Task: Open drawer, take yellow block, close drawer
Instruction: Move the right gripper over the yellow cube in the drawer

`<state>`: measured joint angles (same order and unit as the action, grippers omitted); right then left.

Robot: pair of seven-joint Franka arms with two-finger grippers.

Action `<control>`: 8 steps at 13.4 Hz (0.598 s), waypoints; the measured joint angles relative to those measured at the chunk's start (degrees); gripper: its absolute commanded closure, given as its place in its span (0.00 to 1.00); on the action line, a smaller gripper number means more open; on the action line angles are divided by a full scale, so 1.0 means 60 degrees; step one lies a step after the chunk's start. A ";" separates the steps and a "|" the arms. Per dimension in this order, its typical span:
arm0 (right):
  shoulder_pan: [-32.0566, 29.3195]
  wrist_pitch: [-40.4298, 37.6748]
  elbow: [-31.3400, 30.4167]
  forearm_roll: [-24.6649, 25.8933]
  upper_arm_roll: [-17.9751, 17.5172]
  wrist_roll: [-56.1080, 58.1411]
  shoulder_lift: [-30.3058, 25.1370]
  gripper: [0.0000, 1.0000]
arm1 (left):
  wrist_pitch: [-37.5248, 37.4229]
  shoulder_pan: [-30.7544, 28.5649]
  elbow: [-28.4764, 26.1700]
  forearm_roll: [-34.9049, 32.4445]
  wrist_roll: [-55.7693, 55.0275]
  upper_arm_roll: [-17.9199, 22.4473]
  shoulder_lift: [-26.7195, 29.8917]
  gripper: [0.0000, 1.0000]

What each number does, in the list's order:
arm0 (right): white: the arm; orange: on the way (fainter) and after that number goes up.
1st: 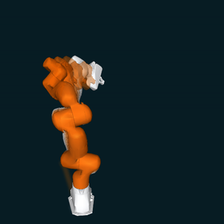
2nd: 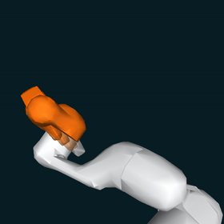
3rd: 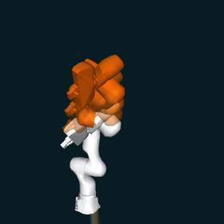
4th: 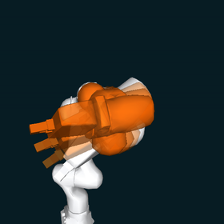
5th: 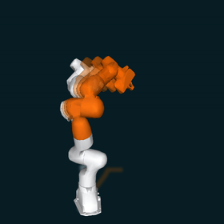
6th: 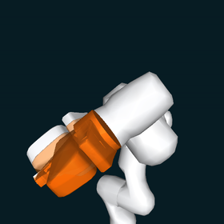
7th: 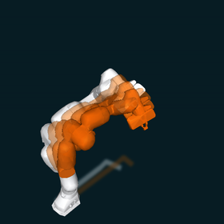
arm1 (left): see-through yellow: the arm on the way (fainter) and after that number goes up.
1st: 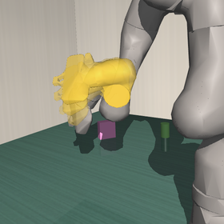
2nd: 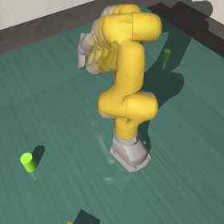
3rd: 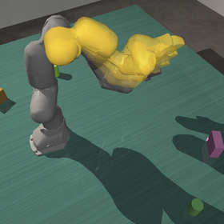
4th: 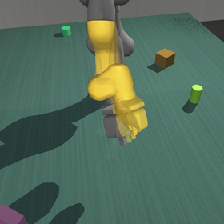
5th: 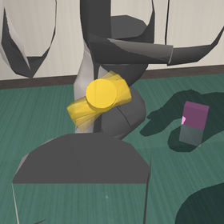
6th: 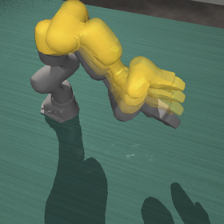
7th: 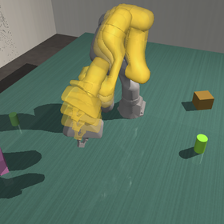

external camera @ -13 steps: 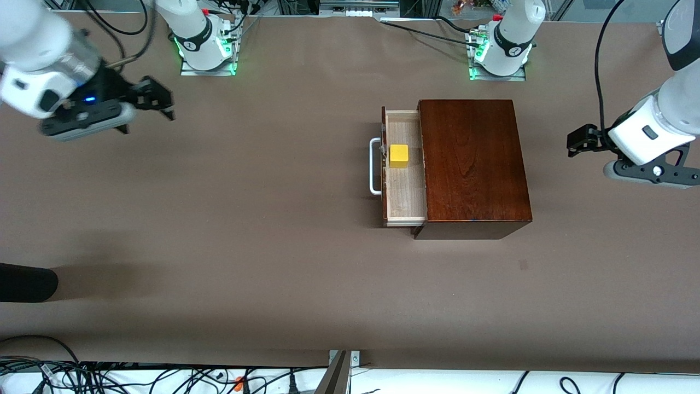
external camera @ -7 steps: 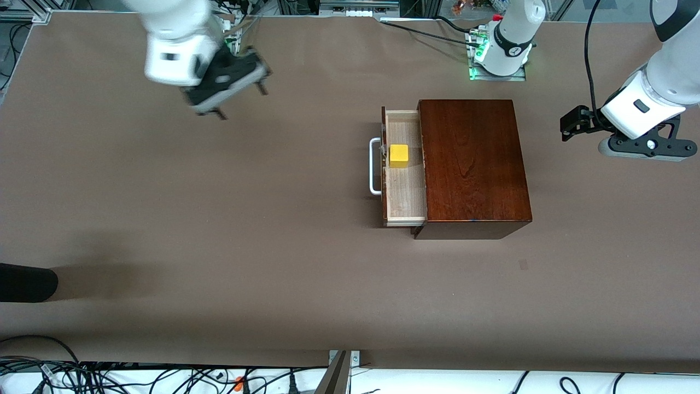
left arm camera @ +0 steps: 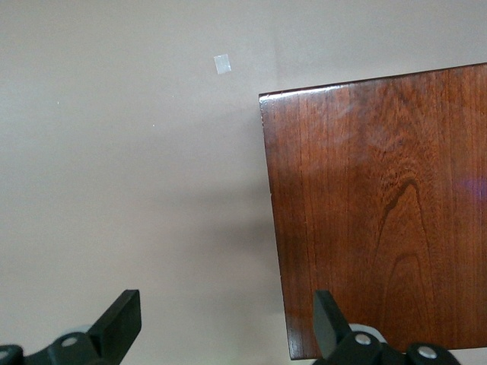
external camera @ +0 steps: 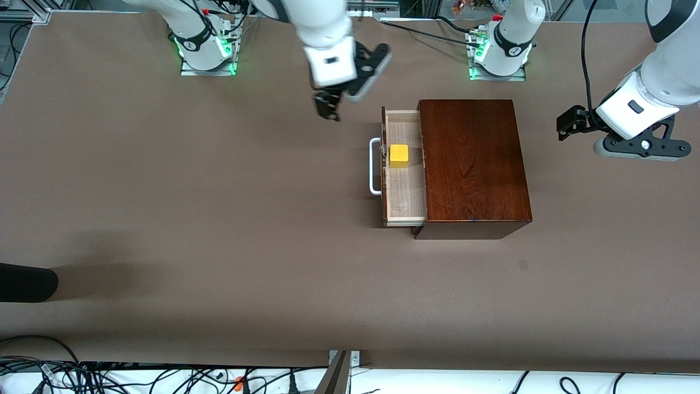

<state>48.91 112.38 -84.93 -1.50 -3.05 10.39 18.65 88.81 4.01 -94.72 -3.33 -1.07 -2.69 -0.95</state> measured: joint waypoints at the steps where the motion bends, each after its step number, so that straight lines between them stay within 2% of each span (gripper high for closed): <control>1: 0.0207 0.0003 0.0460 0.0283 0.0000 0.0147 0.0435 0.00 | 0.0000 0.0003 0.0004 0.0000 -0.0001 -0.0001 0.0000 0.00; 4: 0.0611 0.0005 0.1187 0.1061 0.0004 0.0301 0.1306 0.00 | -0.0015 0.0014 0.0013 0.0000 -0.0002 -0.0003 0.0000 0.00; 8: 0.0778 0.0143 0.1314 0.1534 0.0011 0.1122 0.1955 0.00 | -0.0036 0.0021 0.0034 0.0000 -0.0004 -0.0004 0.0000 0.00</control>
<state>53.58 113.24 -77.05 7.70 -2.98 17.12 30.38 88.59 4.13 -94.52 -3.33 -1.09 -2.72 -0.95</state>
